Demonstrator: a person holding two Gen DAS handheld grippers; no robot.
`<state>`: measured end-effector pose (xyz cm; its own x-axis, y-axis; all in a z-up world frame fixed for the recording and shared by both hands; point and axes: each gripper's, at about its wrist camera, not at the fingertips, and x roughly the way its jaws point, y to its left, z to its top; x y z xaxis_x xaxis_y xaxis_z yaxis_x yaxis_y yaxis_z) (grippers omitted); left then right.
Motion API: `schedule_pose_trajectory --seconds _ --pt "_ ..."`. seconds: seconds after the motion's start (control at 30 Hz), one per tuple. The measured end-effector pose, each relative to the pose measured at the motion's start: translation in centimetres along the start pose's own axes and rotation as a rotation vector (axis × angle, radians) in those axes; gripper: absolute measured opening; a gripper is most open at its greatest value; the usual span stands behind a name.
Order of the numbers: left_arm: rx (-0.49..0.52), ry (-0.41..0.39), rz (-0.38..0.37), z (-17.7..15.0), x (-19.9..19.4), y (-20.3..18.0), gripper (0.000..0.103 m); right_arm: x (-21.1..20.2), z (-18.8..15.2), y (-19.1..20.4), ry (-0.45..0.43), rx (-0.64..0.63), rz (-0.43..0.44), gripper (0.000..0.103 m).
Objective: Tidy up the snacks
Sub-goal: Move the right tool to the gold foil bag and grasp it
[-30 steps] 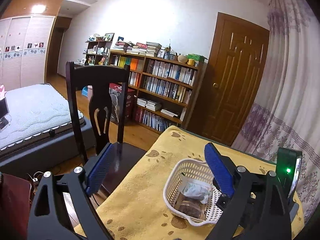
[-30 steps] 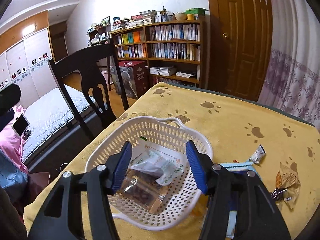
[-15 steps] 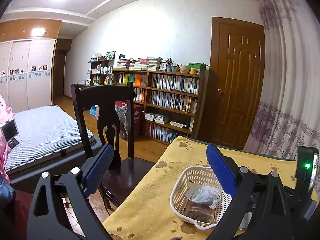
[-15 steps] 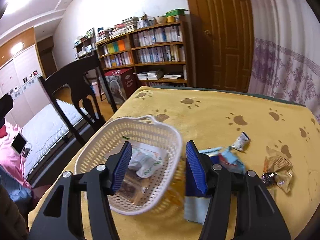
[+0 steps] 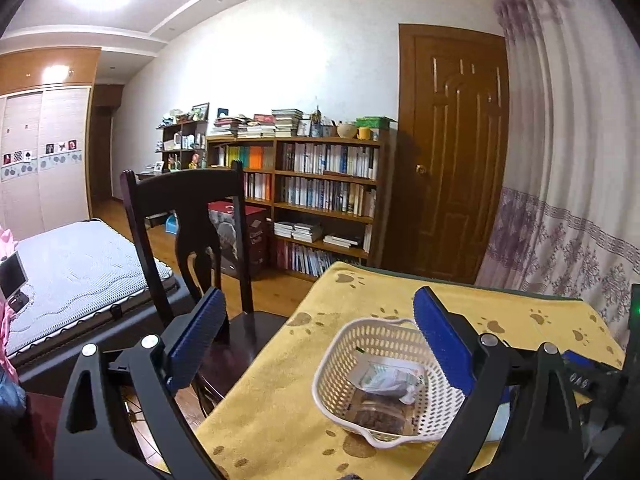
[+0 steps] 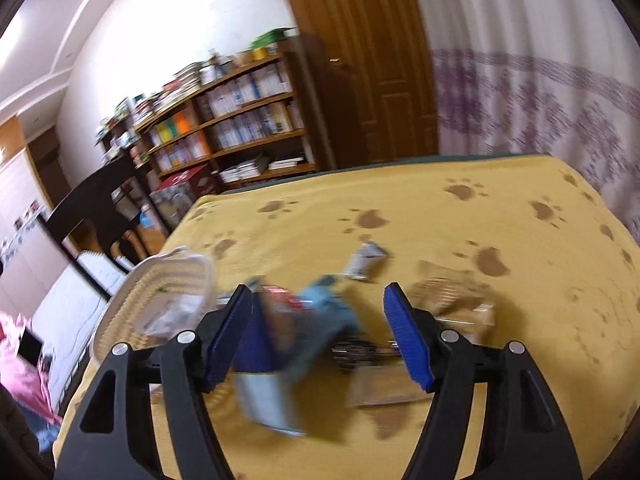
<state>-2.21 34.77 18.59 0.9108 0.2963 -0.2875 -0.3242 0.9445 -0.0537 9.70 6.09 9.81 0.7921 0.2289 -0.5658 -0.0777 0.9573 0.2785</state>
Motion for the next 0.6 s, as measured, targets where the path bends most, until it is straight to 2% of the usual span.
schedule_pose_trajectory --seconds 0.1,0.27,0.6 --pt "0.014 0.015 -0.02 -0.4 0.1 -1.0 0.096 -0.3 0.2 -3.9 0.001 0.074 -0.032 0.069" --pt "0.036 0.047 -0.07 -1.0 0.4 -2.5 0.096 -0.6 0.0 -8.0 -0.003 0.131 -0.071 0.069" --pt "0.029 0.155 -0.218 -2.5 1.2 -5.2 0.096 1.8 -0.5 -12.7 0.076 0.238 -0.072 0.069"
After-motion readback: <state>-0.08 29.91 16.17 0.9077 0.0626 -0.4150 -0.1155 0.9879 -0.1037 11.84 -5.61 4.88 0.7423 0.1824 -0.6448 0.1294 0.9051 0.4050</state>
